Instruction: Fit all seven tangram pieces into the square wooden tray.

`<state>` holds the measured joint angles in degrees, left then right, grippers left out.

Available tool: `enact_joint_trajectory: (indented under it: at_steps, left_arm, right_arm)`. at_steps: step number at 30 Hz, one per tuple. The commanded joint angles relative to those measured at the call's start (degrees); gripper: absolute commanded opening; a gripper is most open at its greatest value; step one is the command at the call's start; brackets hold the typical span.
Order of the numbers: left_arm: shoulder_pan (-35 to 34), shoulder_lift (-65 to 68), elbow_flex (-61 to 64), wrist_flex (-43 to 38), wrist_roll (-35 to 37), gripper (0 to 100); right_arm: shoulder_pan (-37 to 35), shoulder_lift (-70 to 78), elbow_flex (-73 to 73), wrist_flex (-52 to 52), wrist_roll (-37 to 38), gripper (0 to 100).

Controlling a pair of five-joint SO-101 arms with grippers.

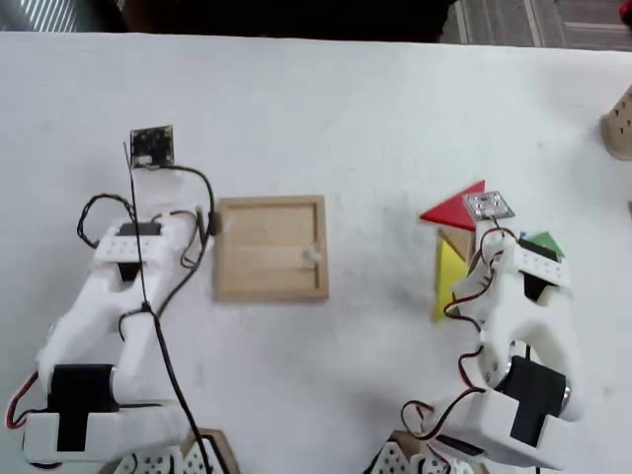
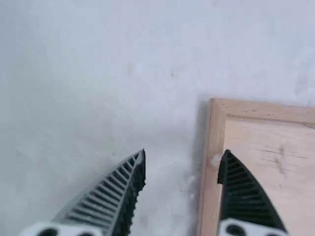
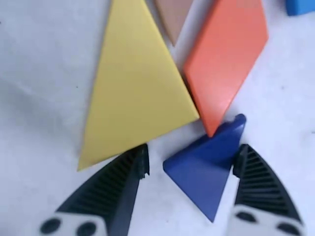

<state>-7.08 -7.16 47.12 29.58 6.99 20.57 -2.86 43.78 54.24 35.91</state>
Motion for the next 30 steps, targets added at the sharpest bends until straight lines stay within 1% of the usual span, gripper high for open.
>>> enact_joint_trajectory:
  at_steps: [1,3,7,11,12,24,27,30]
  left_arm:
    - [0.0,0.1,-3.1,-0.9,-0.5,25]
    - [0.0,0.1,-3.1,-0.9,-0.5,25]
    - [0.0,0.1,-3.1,-0.9,-0.5,25]
    - [0.0,0.1,-3.1,-0.9,-0.5,25]
    - [0.0,0.1,-3.1,-0.9,-0.5,25]
    - [0.0,0.2,-3.3,-0.8,-0.5,25]
    - [0.0,0.2,-3.3,-0.8,-0.5,25]
    - [0.0,0.2,-3.3,-0.8,-0.5,25]
  right_arm:
    - [1.5,0.2,-1.2,0.7,-1.7,26.5]
    - [1.5,0.2,-1.3,0.5,-3.9,26.5]
    - [1.8,0.2,-1.3,0.4,-4.6,26.0]
    - [2.7,0.2,-1.3,0.3,-4.7,17.3]
    - [2.7,0.2,-1.3,0.3,-4.7,16.7]
    - [2.2,0.1,-1.3,0.8,-4.1,24.4]
    - [2.2,0.1,-1.5,3.1,-0.9,25.7]
    - [3.2,0.1,-1.2,3.5,-0.4,25.5]
